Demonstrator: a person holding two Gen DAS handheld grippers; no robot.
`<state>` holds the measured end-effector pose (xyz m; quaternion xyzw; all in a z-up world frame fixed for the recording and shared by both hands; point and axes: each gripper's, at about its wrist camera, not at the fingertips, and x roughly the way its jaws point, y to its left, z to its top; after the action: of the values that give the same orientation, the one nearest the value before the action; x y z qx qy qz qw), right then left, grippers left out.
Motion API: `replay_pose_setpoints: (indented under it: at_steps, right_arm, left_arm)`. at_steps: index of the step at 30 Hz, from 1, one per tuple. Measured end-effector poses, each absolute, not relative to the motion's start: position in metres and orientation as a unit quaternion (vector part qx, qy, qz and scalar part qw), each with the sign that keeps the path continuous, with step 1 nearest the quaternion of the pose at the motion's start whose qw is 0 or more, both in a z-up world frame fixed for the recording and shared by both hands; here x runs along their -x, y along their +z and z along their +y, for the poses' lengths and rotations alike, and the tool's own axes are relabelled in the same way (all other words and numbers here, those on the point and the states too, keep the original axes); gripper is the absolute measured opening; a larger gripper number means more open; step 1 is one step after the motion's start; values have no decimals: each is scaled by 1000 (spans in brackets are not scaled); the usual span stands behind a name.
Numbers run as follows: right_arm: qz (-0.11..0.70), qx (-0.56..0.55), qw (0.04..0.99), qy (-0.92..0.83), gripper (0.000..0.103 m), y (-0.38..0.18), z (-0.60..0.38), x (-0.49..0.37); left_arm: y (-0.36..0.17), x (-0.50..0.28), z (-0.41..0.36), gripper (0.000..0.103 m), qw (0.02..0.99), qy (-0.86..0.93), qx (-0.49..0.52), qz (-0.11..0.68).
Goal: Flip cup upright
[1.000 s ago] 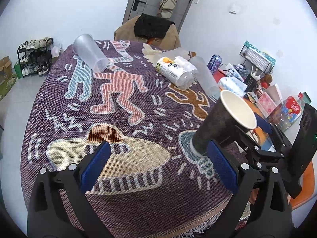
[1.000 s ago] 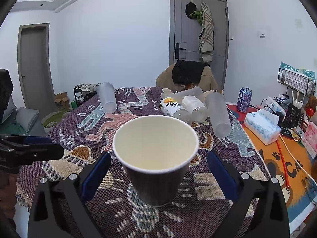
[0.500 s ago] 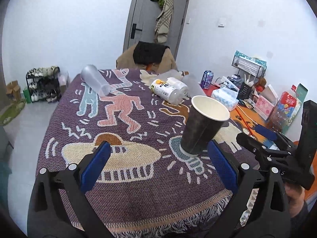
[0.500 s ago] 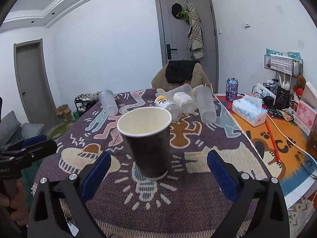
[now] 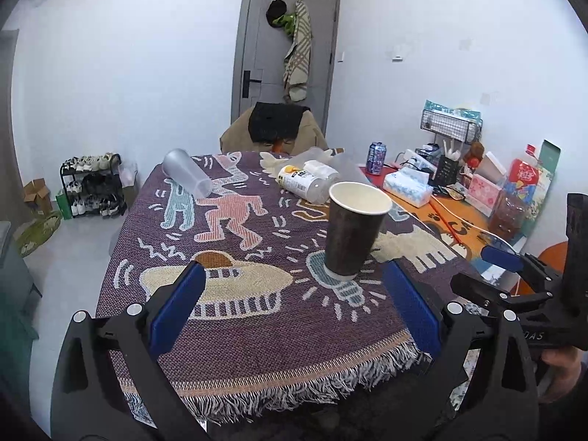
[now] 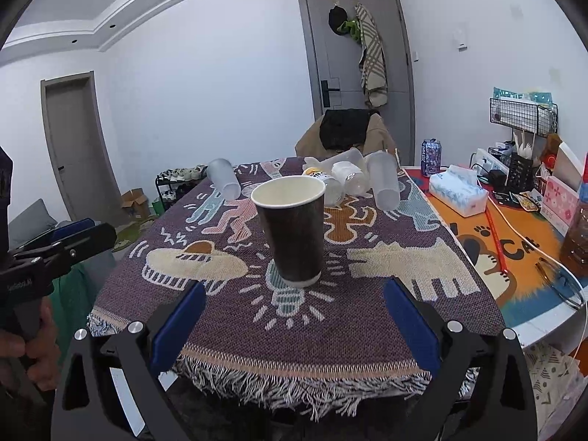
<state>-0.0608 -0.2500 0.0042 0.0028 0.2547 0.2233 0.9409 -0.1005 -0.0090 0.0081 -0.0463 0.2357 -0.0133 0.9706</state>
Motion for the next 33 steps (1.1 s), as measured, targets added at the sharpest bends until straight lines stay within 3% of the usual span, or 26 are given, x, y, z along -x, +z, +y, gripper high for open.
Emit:
replay_pose_setpoints:
  at_steps: [33]
  right_arm:
    - [239, -17, 944, 226, 95, 1, -267, 83]
  left_arm:
    - [4, 121, -31, 97, 974, -5, 19, 224]
